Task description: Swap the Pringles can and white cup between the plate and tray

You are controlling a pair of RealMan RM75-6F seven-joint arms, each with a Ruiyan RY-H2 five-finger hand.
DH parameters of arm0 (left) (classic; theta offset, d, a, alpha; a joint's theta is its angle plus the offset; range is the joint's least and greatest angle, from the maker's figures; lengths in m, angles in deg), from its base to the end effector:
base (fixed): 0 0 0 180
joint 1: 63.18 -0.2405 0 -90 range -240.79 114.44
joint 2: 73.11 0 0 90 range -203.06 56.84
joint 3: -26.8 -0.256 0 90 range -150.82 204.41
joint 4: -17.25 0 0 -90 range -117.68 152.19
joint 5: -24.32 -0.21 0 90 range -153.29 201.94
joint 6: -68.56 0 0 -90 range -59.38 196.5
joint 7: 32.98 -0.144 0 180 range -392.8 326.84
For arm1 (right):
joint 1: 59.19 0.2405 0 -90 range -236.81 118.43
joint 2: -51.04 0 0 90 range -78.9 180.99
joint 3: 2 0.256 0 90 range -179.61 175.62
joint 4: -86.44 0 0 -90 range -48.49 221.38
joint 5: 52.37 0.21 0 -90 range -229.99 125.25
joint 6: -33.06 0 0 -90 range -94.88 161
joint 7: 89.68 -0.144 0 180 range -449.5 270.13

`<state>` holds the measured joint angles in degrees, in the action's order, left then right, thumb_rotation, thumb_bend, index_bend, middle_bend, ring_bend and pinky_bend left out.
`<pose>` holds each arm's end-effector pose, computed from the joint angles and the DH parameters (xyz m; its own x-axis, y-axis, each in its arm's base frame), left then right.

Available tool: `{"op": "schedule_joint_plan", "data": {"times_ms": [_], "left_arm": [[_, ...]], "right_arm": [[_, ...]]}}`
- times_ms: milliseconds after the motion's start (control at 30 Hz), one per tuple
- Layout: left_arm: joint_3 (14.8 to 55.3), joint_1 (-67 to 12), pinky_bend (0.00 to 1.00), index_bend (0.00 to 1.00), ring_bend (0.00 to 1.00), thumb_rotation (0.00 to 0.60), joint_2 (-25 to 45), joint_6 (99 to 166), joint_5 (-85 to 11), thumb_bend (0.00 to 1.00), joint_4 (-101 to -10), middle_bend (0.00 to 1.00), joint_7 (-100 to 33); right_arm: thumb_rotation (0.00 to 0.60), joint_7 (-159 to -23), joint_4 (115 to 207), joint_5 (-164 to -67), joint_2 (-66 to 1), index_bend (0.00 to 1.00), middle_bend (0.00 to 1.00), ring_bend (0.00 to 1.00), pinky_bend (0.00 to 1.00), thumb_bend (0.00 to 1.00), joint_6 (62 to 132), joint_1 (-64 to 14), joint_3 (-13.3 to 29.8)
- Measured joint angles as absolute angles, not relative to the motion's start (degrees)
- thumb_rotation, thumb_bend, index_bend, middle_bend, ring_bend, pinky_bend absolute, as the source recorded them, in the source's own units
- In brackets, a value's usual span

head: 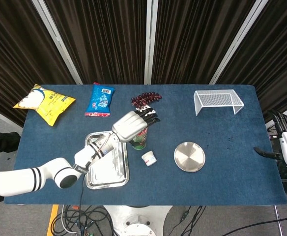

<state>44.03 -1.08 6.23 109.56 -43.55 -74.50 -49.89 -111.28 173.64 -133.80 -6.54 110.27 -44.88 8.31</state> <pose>0.0038 0.3739 0.0181 0.5547 0.1442 0.8195 0.6135 -0.7361 -0.2858 -0.3018 -0.2624 0.2165 0.1956 0.0698 0.9782 -0.9759 -0.0845 0.2011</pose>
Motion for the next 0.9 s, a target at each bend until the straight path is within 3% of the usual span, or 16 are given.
{"op": "schedule_joint_plan", "data": {"times_ms": [200, 400, 600, 900], "left_arm": [[42.9, -0.5, 0.59, 0.29, 0.24, 0.6, 7.1, 110.2, -41.8, 0.09, -72.8, 0.26, -50.4], [42.0, -0.2, 0.66, 0.33, 0.32, 0.6, 8.1, 111.0, -41.2, 0.16, -71.5, 0.33, -50.0], [41.8, -0.3, 0.71, 0.4, 0.39, 0.6, 8.0, 112.7, -41.9, 0.2, -71.7, 0.4, -49.7], [41.7, -2.5, 0.72, 0.42, 0.41, 0.6, 3.2, 117.6, -42.8, 0.21, -77.5, 0.42, -51.6]], "right_arm": [[0.6, -111.5, 173.2, -134.1, -6.8, 0.0, 0.01, 0.0, 0.05, 0.04, 110.2, -44.9, 8.1], [0.6, -111.1, 173.5, -134.2, -6.7, 0.0, 0.01, 0.0, 0.05, 0.04, 110.2, -44.9, 8.0], [0.6, -110.6, 173.9, -134.2, -6.6, 0.0, 0.01, 0.0, 0.05, 0.04, 110.0, -44.7, 8.0], [0.6, -109.6, 175.2, -134.6, -6.1, 0.0, 0.01, 0.0, 0.05, 0.04, 110.3, -44.6, 8.1]]}}
